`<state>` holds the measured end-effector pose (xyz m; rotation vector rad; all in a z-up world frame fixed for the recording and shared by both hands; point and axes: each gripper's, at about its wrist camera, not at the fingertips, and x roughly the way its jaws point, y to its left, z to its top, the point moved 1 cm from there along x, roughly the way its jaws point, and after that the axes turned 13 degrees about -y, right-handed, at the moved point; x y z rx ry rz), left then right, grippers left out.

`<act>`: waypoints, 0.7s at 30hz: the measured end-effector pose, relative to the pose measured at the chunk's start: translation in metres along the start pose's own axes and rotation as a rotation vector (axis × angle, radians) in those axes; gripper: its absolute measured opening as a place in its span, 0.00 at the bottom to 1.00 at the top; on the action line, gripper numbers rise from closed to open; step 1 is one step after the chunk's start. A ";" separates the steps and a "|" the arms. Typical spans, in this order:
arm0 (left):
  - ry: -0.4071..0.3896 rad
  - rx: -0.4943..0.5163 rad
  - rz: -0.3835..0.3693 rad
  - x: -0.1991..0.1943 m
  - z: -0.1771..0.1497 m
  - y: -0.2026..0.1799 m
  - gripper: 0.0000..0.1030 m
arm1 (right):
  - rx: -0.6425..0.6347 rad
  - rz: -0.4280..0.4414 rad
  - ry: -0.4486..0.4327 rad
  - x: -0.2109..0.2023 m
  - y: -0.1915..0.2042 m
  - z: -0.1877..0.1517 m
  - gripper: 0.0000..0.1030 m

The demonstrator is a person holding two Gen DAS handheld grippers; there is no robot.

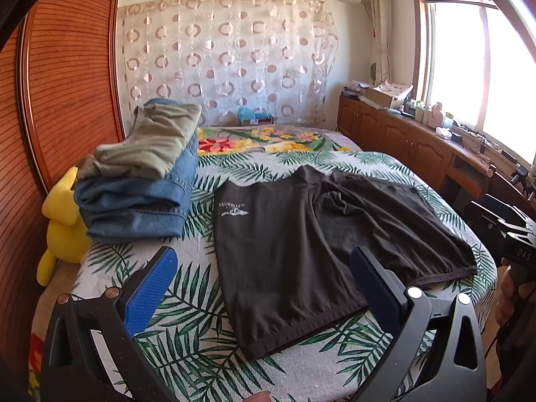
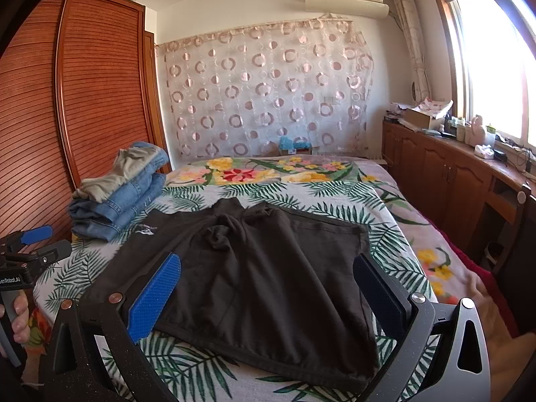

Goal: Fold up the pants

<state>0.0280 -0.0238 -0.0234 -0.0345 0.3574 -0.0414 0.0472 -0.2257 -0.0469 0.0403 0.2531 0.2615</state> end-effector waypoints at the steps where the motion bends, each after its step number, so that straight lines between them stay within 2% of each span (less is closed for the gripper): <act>1: 0.004 -0.002 -0.003 0.002 -0.005 0.004 1.00 | -0.003 -0.002 0.004 0.001 -0.001 0.000 1.00; 9: 0.078 -0.020 -0.030 0.022 -0.027 0.010 1.00 | -0.002 -0.005 0.058 0.008 -0.009 -0.001 1.00; 15: 0.148 -0.007 -0.030 0.042 -0.044 0.013 1.00 | 0.000 0.010 0.131 0.021 -0.023 0.000 1.00; 18: 0.185 -0.012 -0.034 0.050 -0.053 0.016 1.00 | -0.010 0.016 0.175 0.032 -0.032 0.004 0.95; 21: 0.216 -0.010 -0.034 0.055 -0.061 0.016 1.00 | -0.009 0.017 0.224 0.045 -0.047 0.007 0.85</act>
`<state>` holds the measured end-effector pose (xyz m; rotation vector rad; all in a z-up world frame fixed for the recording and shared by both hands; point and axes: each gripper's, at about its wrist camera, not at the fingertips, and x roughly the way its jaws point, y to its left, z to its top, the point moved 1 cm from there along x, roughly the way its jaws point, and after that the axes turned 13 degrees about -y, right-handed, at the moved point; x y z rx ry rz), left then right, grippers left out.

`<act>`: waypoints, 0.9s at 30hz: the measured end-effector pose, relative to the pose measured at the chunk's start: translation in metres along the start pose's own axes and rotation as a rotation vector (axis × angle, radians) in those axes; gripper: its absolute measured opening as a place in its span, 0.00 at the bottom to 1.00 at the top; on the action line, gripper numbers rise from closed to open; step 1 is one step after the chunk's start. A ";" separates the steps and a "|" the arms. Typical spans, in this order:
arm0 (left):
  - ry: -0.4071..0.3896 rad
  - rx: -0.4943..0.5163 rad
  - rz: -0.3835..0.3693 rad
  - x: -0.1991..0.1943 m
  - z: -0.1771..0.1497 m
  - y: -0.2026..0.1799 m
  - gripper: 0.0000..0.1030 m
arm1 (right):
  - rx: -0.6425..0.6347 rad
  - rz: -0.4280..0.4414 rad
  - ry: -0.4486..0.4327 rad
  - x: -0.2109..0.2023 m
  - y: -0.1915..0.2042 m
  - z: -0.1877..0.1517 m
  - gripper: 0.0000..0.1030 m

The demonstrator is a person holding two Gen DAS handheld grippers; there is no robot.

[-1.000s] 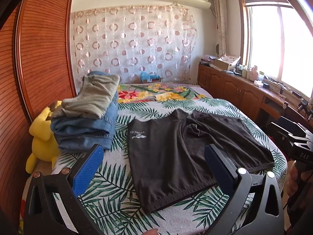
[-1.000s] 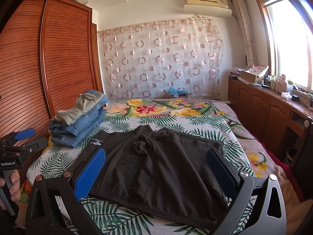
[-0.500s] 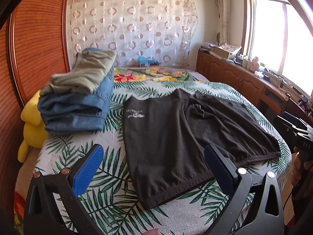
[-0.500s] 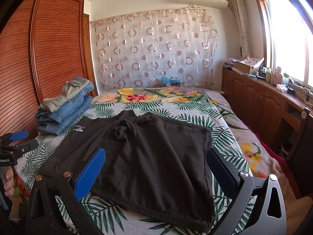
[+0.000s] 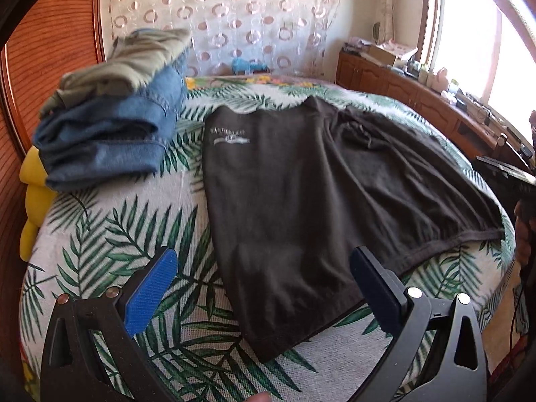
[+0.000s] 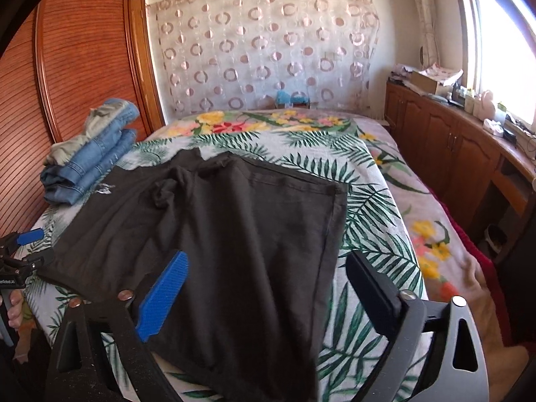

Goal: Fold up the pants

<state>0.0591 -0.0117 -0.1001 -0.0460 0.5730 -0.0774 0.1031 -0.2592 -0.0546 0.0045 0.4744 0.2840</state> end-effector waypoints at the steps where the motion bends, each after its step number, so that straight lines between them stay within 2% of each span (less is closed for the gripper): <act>1: 0.008 0.002 0.001 0.002 -0.002 0.000 1.00 | 0.002 0.001 0.013 0.002 -0.004 0.002 0.81; 5: 0.030 -0.001 -0.002 0.006 -0.007 0.002 1.00 | 0.006 -0.016 0.061 0.017 -0.018 0.014 0.72; 7: 0.028 0.005 0.002 0.004 -0.008 0.002 1.00 | 0.012 -0.022 0.089 0.026 -0.024 0.020 0.62; 12: 0.030 0.028 0.011 0.007 -0.008 0.000 1.00 | 0.047 -0.034 0.144 0.055 -0.034 0.039 0.52; 16: 0.029 0.042 0.013 0.009 -0.007 -0.002 1.00 | 0.063 -0.055 0.174 0.074 -0.036 0.050 0.49; 20: 0.027 0.045 0.012 0.009 -0.007 -0.001 1.00 | 0.046 -0.083 0.170 0.084 -0.031 0.056 0.42; 22: 0.025 0.046 0.011 0.009 -0.007 -0.002 1.00 | 0.036 -0.096 0.169 0.086 -0.026 0.058 0.30; 23: 0.023 0.046 0.010 0.010 -0.007 -0.002 1.00 | 0.030 -0.093 0.170 0.086 -0.025 0.057 0.27; 25: 0.022 0.047 0.009 0.009 -0.007 -0.001 1.00 | 0.012 -0.081 0.173 0.085 -0.020 0.057 0.09; 27: 0.021 0.048 0.008 0.009 -0.007 -0.001 1.00 | 0.000 -0.081 0.170 0.084 -0.020 0.058 0.06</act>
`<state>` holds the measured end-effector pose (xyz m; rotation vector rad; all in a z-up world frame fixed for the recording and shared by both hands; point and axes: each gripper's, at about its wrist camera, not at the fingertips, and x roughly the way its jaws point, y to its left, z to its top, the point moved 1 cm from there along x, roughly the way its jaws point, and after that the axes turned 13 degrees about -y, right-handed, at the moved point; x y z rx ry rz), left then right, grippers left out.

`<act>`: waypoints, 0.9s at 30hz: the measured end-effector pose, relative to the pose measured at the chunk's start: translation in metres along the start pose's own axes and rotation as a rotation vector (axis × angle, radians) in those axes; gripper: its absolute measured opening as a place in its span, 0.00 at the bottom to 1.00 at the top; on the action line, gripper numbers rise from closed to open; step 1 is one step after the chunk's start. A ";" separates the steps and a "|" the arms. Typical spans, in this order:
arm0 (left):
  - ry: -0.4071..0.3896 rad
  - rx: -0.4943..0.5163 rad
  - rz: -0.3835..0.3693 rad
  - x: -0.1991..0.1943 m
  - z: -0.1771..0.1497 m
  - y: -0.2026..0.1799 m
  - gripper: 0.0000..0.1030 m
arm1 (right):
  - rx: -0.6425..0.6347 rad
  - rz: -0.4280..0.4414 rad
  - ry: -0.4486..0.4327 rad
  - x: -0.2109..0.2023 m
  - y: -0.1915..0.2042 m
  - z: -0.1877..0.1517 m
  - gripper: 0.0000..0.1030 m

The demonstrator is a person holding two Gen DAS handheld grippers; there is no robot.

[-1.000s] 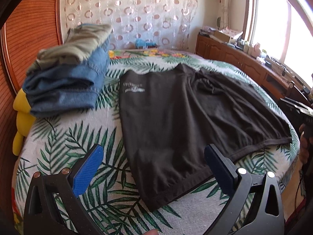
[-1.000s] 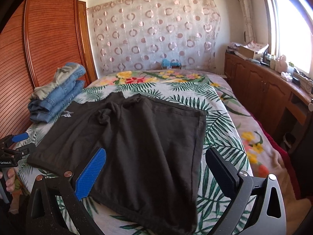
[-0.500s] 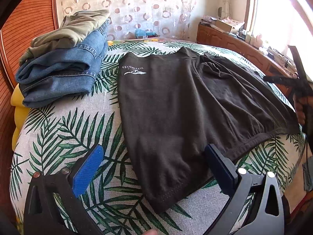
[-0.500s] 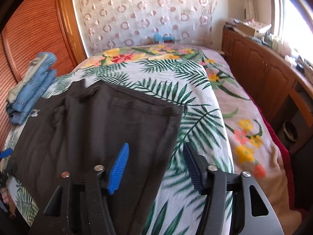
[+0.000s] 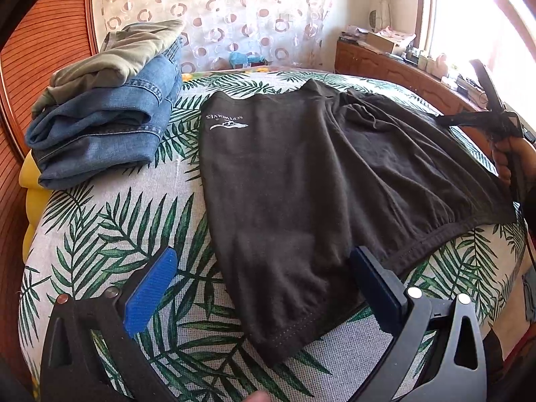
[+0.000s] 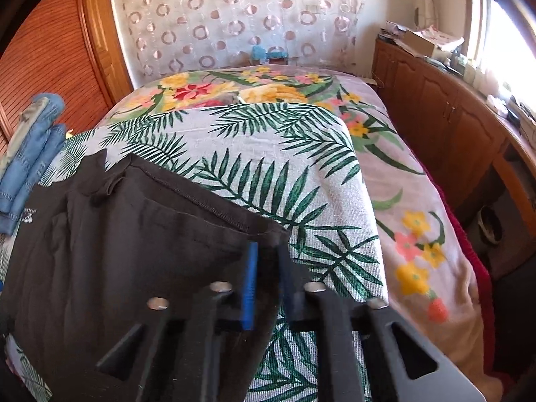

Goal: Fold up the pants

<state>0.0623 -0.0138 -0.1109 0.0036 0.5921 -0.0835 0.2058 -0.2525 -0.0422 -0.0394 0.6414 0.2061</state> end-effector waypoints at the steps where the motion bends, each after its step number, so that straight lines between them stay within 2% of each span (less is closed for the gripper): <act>1: 0.000 0.000 0.000 0.000 0.000 0.000 1.00 | -0.010 -0.003 -0.007 -0.002 -0.001 -0.001 0.06; 7: 0.001 0.000 0.000 0.000 0.000 0.000 1.00 | 0.030 -0.099 -0.042 -0.009 -0.021 -0.001 0.05; 14: 0.001 0.000 0.000 0.000 0.000 0.000 1.00 | 0.051 -0.083 -0.025 -0.019 -0.017 -0.007 0.05; 15: 0.001 0.000 0.000 0.000 0.000 0.000 1.00 | 0.050 -0.089 -0.026 -0.021 -0.017 -0.007 0.12; 16: 0.001 -0.001 0.000 0.000 0.000 0.000 1.00 | 0.046 -0.107 -0.023 -0.024 -0.016 -0.008 0.23; 17: 0.000 -0.001 0.000 0.000 0.000 0.000 1.00 | 0.035 -0.119 -0.018 -0.026 -0.018 -0.008 0.28; 20: 0.001 -0.001 0.001 0.000 0.000 0.000 1.00 | 0.004 -0.082 -0.037 -0.034 -0.008 -0.006 0.31; 24: 0.001 -0.002 0.001 0.000 0.000 0.000 1.00 | -0.018 -0.027 -0.079 -0.067 0.013 -0.027 0.57; 27: 0.004 -0.001 0.002 0.000 0.000 0.000 1.00 | -0.020 0.037 -0.085 -0.084 0.025 -0.046 0.61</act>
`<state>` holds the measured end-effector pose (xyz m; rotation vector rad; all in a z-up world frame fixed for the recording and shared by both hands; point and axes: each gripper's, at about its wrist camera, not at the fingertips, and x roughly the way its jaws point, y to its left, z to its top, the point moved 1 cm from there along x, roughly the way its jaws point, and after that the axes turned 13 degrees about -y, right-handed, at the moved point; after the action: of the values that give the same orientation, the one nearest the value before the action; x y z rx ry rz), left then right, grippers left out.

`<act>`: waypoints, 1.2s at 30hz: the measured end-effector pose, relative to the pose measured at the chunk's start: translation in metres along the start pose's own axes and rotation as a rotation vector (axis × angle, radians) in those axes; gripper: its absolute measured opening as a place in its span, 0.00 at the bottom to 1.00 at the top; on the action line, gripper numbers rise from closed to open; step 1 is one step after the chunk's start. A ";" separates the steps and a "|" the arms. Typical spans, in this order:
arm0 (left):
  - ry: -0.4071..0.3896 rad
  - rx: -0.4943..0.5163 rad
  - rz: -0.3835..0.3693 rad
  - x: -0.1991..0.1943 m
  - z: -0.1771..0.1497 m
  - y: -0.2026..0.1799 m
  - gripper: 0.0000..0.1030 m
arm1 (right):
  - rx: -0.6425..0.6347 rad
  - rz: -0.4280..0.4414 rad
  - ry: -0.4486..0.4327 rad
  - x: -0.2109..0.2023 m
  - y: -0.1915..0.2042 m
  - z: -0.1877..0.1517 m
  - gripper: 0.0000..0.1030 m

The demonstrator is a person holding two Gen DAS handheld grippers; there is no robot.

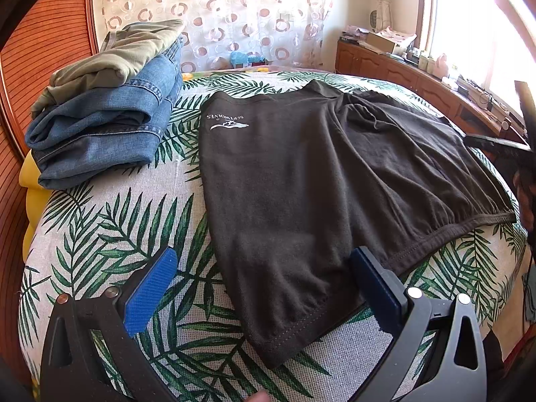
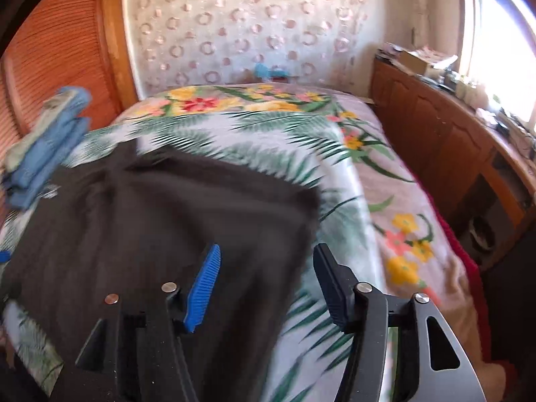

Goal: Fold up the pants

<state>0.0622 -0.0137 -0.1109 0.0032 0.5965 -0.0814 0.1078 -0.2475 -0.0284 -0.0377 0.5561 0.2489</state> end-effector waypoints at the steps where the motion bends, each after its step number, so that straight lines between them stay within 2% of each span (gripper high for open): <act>1: 0.001 -0.001 -0.001 0.000 0.000 0.000 1.00 | -0.002 0.018 -0.001 -0.006 0.006 -0.006 0.62; 8: -0.010 -0.054 -0.025 -0.008 0.003 0.007 1.00 | -0.038 0.084 0.014 -0.022 0.033 -0.031 0.63; 13: -0.067 -0.077 -0.026 -0.027 0.010 0.015 1.00 | -0.070 0.067 0.051 -0.013 0.025 -0.034 0.63; 20: -0.066 -0.087 -0.045 -0.042 0.007 0.025 0.99 | -0.116 0.052 0.067 -0.008 0.036 -0.028 0.68; 22: -0.052 -0.086 -0.057 -0.043 0.004 0.026 0.93 | -0.113 0.052 0.066 -0.005 0.041 -0.028 0.69; 25: -0.032 -0.090 -0.066 -0.041 -0.002 0.029 0.92 | -0.111 0.053 0.065 -0.005 0.044 -0.029 0.69; 26: -0.028 -0.092 -0.071 -0.041 -0.003 0.030 0.85 | -0.111 0.052 0.065 -0.006 0.044 -0.030 0.69; 27: -0.019 -0.096 -0.082 -0.040 -0.004 0.030 0.72 | -0.110 0.052 0.064 -0.009 0.045 -0.031 0.69; 33: 0.014 -0.092 -0.111 -0.038 -0.010 0.024 0.54 | -0.109 0.051 0.063 -0.008 0.046 -0.031 0.69; 36: 0.017 -0.085 -0.117 -0.037 -0.012 0.022 0.48 | -0.110 0.051 0.064 -0.008 0.045 -0.031 0.69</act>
<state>0.0265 0.0110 -0.1008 -0.1132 0.6162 -0.1699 0.0738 -0.2085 -0.0492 -0.1380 0.6068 0.3288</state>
